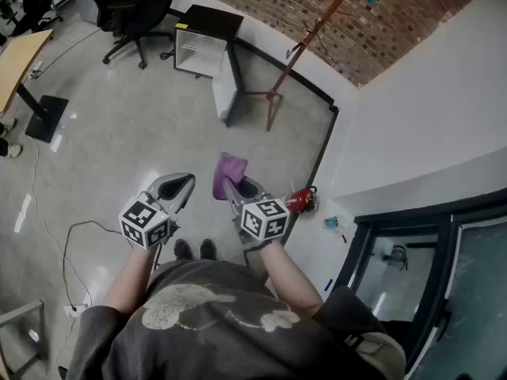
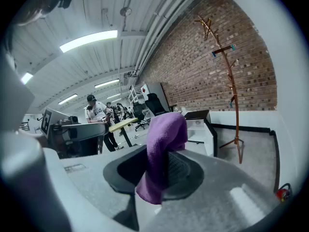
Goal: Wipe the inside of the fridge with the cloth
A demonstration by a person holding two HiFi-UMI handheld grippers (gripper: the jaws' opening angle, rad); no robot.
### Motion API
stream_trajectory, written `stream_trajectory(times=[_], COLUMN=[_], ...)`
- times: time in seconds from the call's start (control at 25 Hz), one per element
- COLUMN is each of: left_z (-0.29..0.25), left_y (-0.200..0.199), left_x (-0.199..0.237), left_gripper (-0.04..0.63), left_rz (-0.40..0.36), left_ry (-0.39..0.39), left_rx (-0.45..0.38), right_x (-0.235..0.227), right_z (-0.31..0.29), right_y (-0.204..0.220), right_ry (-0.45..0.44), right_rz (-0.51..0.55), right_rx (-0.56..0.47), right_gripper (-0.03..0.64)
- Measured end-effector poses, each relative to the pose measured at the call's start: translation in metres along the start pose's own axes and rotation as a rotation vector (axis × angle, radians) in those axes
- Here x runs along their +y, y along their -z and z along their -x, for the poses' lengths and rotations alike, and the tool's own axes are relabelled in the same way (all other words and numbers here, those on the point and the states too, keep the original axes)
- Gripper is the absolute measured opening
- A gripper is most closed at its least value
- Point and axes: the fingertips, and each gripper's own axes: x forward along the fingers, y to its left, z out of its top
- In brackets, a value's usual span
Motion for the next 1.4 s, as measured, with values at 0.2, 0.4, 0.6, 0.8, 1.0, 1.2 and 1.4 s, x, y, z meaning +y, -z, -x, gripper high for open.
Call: stream_trajectory(times=[0.2, 0.4, 0.6, 0.8, 1.0, 1.2, 1.4], left_z=[0.005, 0.005, 0.005, 0.012, 0.025, 0.045, 0.053], left_y=[-0.001, -0.003, 0.0, 0.006, 0.001, 0.006, 0.014], left_x=[0.004, 0.004, 0.008, 0.015, 0.025, 0.044, 0.065], left_gripper=[0.017, 0.017, 0.017, 0.017, 0.017, 0.017, 0.017], left_rz=[0.021, 0.007, 0.013, 0.04, 0.025, 0.036, 0.054], left_ry=[-0.005, 0.018, 0.023, 0.01, 0.012, -0.002, -0.043], left_rx=[-0.006, 0.002, 0.004, 0.007, -0.003, -0.001, 0.01], right_x=[0.005, 0.007, 0.008, 0.005, 0.01, 0.01, -0.019], right_z=[0.0, 0.001, 0.001, -0.002, -0.015, -0.024, -0.026], right_y=[-0.003, -0.002, 0.0, -0.004, -0.008, -0.012, -0.018], right_ry=[-0.006, 0.005, 0.007, 0.047, 0.07, 0.106, 0.147], right_rz=[0.026, 0.028, 0.04, 0.066, 0.017, 0.031, -0.021], right_rx=[-0.001, 0.008, 0.023, -0.007, -0.033, -0.057, -0.065], right_gripper=[0.072, 0.073, 0.073, 0.074, 0.074, 0.075, 0.075])
